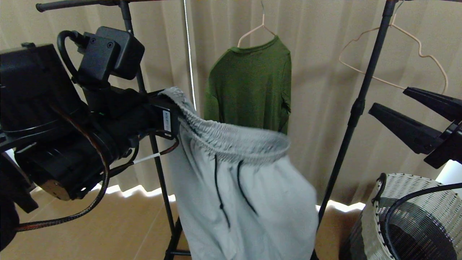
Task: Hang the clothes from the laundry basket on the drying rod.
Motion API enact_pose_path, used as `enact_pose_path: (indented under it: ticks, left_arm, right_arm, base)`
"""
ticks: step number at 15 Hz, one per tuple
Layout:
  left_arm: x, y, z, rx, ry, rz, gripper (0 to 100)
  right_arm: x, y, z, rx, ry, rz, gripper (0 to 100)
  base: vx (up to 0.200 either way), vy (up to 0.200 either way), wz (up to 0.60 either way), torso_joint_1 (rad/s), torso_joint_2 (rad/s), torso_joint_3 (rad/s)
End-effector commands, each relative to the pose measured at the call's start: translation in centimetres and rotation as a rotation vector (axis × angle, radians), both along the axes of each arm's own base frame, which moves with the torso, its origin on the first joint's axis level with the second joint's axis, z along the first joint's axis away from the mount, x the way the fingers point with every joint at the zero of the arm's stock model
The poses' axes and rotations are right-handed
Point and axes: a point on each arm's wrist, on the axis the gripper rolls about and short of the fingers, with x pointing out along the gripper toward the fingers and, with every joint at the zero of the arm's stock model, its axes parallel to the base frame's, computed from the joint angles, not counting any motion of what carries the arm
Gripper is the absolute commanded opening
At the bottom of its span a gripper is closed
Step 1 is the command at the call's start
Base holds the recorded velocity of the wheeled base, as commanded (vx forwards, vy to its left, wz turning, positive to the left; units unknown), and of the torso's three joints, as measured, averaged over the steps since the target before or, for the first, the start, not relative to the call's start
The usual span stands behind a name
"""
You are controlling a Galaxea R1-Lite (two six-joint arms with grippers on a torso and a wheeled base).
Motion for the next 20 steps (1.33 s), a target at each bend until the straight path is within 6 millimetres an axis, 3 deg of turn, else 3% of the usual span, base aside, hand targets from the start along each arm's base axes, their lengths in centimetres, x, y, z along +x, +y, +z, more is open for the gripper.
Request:
enact_pose_path:
  ticks: [1, 5, 7, 9, 10, 17, 20]
  left_arm:
    - [0.3, 0.0, -0.2, 0.006, 0.005, 0.012, 0]
    - [0.3, 0.3, -0.1, 0.01, 0.004, 0.074, 0]
    - [-0.2, 1.2, 0.3, 0.033, -0.019, 0.091, 0]
    - [-0.6, 1.4, 0.5, 0.039, -0.027, 0.092, 0]
    - [-0.7, 1.6, 0.7, 0.034, -0.034, 0.096, 0]
    - [-0.2, 2.6, 0.8, 0.033, -0.036, 0.132, 0]
    - [-0.3, 2.6, 1.0, 0.028, -0.044, 0.131, 0]
  right_arm:
    - [-0.5, -0.1, -0.4, -0.009, 0.005, 0.002, 100]
    - [-0.4, -0.6, -1.2, -0.059, 0.033, -0.047, 100]
    - [0.2, -2.7, -2.0, -0.209, 0.019, -0.209, 100]
    - [0.2, -3.6, -2.6, -0.261, 0.023, -0.263, 100]
    - [0.0, -4.0, -3.4, -0.271, 0.036, -0.291, 100]
    - [-0.5, -6.8, -3.6, -0.261, 0.036, -0.471, 100]
    - [-0.6, -6.9, -3.8, -0.26, 0.019, -0.474, 100]
  base:
    - [0.0, 0.0, 0.0, 0.0, 0.0, 0.0]
    - [0.0, 0.0, 0.0, 0.0, 0.0, 0.0]
    - [0.0, 0.0, 0.0, 0.0, 0.0, 0.0]
    - [0.0, 0.0, 0.0, 0.0, 0.0, 0.0]
    - [0.0, 0.0, 0.0, 0.0, 0.0, 0.0]
    - [0.0, 0.0, 0.0, 0.0, 0.0, 0.0]
    - [0.0, 0.0, 0.0, 0.0, 0.0, 0.0]
